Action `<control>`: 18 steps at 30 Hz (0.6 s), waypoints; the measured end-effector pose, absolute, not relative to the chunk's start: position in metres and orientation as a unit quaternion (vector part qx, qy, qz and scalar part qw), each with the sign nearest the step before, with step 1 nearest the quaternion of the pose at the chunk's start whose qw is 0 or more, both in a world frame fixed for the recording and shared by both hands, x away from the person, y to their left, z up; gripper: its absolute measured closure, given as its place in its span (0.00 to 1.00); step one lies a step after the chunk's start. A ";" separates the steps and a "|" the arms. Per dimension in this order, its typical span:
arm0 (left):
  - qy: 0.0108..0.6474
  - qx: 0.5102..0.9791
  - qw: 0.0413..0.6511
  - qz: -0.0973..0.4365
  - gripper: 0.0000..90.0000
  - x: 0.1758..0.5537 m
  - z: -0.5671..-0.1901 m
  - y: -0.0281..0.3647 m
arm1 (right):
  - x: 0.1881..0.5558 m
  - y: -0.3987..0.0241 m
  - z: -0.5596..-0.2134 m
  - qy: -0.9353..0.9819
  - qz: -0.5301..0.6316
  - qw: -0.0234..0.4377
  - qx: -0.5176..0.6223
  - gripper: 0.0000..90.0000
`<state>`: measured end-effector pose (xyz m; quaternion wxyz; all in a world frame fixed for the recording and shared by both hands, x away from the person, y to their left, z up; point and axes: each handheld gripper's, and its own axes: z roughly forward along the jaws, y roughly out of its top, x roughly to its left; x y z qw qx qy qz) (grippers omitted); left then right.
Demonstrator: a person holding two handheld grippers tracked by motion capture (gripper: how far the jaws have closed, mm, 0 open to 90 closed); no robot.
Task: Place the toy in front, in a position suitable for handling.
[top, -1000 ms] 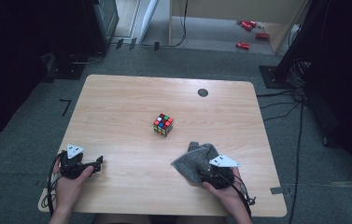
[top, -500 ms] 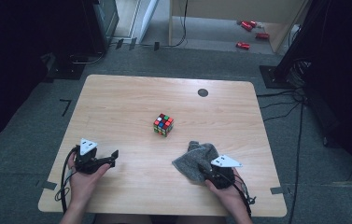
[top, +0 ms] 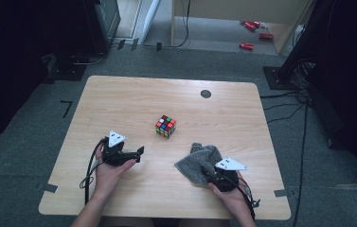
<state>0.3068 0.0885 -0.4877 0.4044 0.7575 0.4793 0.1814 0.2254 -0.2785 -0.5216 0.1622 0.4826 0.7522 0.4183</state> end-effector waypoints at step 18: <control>0.438 0.783 0.406 0.174 0.09 0.338 -0.488 0.028 | 0.225 -0.277 -0.522 0.755 0.417 0.165 0.479 0.75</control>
